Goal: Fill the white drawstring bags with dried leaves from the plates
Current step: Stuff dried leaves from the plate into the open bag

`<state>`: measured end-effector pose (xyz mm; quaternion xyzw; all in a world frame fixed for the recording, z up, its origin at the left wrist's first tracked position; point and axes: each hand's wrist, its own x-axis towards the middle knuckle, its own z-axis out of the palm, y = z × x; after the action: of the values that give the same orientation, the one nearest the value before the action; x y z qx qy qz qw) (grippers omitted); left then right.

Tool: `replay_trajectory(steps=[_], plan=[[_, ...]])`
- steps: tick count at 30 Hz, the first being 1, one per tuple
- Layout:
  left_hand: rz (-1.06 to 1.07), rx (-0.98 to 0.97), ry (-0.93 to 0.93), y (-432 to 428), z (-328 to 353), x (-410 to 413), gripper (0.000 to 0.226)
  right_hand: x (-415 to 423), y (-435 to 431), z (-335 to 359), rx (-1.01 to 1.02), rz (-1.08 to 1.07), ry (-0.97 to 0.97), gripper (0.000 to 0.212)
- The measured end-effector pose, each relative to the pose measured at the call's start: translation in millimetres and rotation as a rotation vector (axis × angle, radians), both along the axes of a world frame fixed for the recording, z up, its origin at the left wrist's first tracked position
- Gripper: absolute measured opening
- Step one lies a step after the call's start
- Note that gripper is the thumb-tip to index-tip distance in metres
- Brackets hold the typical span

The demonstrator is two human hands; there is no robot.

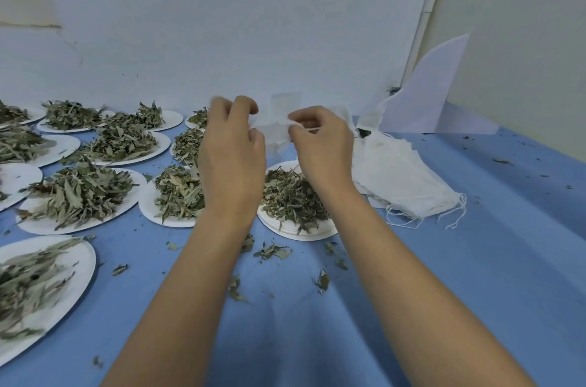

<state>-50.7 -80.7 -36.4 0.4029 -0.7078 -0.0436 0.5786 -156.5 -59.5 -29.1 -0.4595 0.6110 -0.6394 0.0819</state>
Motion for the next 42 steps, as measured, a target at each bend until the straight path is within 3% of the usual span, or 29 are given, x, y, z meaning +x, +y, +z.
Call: replay_trajectory(steps=[3, 6, 12, 16, 18, 20, 22, 25, 29, 32, 35, 40, 42], plan=[[0.041, -0.002, -0.075, -1, -1, 5, 0.030, 2, 0, -3, 0.027, -0.043, -0.001, 0.022], [0.002, 0.012, -0.114, -2, -2, 6, 0.031, 6, 1, -8, 0.071, 0.059, -0.026, 0.014], [-0.206, 0.160, -0.134, -10, 0, 13, 0.035, -2, 6, -8, 0.121, 0.178, -0.193, 0.014], [-0.258, 0.190, -0.042, -10, 0, 13, 0.029, 2, 6, -10, 0.202, 0.186, 0.040, 0.008], [-0.303, 0.191, -0.037, -10, 1, 8, 0.030, 6, 4, -11, 0.163, 0.165, 0.095, 0.026], [-0.340, 0.186, -0.062, -8, 0, 5, 0.037, 8, 2, -10, 0.108, 0.118, 0.105, 0.030], [-0.295, 0.155, -0.104, -9, 0, 7, 0.044, 8, 2, -8, 0.062, 0.052, 0.140, 0.023], [-0.110, 0.081, -0.185, -10, -1, 11, 0.042, 3, 1, -6, 0.052, -0.057, 0.192, 0.032], [-0.047, 0.035, -0.270, -5, -3, 7, 0.037, 2, 0, -8, 0.138, -0.023, 0.286, 0.033], [-0.206, 0.143, -0.164, -8, -1, 11, 0.034, -1, 0, -8, 0.155, 0.033, 0.215, 0.027], [-0.334, 0.112, -0.184, -9, -1, 15, 0.025, -1, -1, -7, 0.168, 0.120, 0.133, 0.019], [-0.202, 0.080, -0.231, -9, -4, 17, 0.036, -1, -2, -9, 0.212, 0.183, 0.128, 0.016], [-0.102, 0.060, -0.205, -11, -5, 20, 0.041, -4, -2, -8, 0.193, 0.268, 0.030, 0.029]])
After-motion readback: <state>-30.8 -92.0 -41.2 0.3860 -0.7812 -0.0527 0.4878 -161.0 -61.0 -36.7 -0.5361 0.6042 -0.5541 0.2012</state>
